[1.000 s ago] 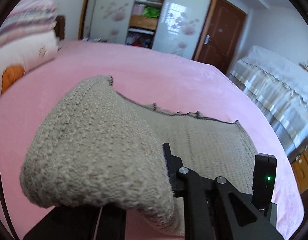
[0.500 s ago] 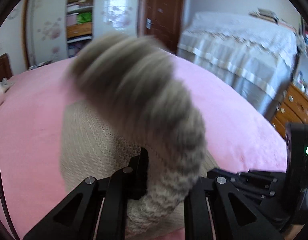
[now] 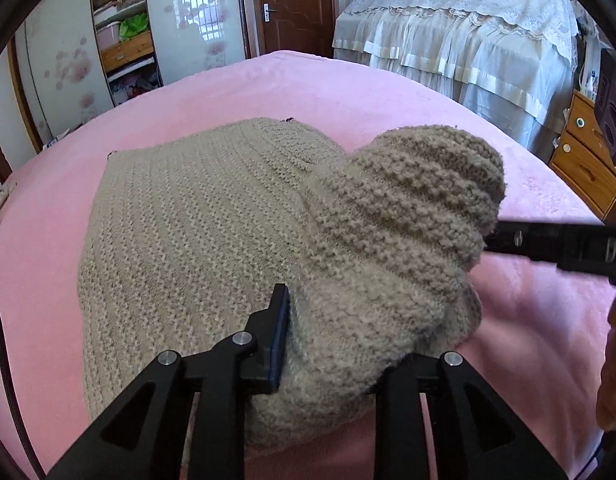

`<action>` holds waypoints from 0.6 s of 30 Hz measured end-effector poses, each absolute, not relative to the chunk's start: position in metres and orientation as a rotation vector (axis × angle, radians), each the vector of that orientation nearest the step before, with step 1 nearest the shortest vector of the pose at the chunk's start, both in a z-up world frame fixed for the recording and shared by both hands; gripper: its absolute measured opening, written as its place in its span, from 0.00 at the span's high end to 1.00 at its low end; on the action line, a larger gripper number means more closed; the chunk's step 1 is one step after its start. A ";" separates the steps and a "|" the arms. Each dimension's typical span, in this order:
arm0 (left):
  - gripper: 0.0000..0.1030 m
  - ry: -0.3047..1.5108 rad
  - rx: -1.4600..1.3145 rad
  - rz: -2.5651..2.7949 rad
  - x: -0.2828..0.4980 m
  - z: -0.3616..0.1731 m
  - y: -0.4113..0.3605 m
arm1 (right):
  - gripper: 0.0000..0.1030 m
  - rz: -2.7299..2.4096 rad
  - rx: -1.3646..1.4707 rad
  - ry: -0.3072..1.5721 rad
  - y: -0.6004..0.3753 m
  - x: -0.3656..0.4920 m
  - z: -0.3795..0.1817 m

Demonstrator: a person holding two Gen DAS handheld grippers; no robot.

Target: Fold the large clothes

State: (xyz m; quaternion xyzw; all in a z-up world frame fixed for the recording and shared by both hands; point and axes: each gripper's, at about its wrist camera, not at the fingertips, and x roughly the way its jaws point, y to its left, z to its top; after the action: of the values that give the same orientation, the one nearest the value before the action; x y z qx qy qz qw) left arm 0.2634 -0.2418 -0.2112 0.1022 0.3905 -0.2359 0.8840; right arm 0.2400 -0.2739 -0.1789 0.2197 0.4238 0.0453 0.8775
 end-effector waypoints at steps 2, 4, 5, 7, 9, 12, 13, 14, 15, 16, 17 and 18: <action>0.71 0.826 0.192 -0.510 0.256 -0.207 -0.233 | 0.65 0.100 0.468 0.862 -0.277 0.240 -0.168; 0.50 0.853 0.136 -0.568 0.248 -0.203 -0.225 | 0.65 0.112 0.459 0.847 -0.272 0.241 -0.159; 0.37 0.861 0.113 -0.590 0.244 -0.203 -0.224 | 0.65 0.119 0.451 0.841 -0.269 0.241 -0.152; 0.33 0.867 0.071 -0.635 0.235 -0.200 -0.220 | 0.64 0.146 0.442 0.834 -0.265 0.241 -0.143; 0.33 0.867 0.088 -0.648 0.226 -0.195 -0.222 | 0.62 0.179 0.429 0.829 -0.256 0.242 -0.134; 0.33 0.856 0.085 -0.648 0.220 -0.188 -0.218 | 0.56 0.205 0.382 0.836 -0.239 0.248 -0.127; 0.33 0.853 0.071 -0.644 0.219 -0.184 -0.213 | 0.54 0.219 0.366 0.851 -0.232 0.251 -0.127; 0.33 0.851 0.060 -0.637 0.219 -0.180 -0.207 | 0.54 0.232 0.352 0.864 -0.226 0.256 -0.128; 0.33 0.850 0.051 -0.627 0.219 -0.177 -0.200 | 0.54 0.250 0.334 0.879 -0.218 0.260 -0.131; 0.33 0.848 0.048 -0.612 0.222 -0.173 -0.194 | 0.54 0.260 0.319 0.888 -0.213 0.264 -0.134; 0.33 0.841 0.050 -0.600 0.226 -0.171 -0.191 | 0.55 0.264 0.300 0.906 -0.208 0.268 -0.139; 0.33 0.827 0.052 -0.578 0.227 -0.169 -0.182 | 0.56 0.261 0.273 0.934 -0.202 0.272 -0.145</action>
State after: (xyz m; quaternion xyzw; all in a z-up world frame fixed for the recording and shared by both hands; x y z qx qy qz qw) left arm 0.2273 -0.1817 -0.1688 0.0249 0.3959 -0.2769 0.8752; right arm 0.2716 -0.2022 -0.1449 0.1306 0.4475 0.1249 0.8758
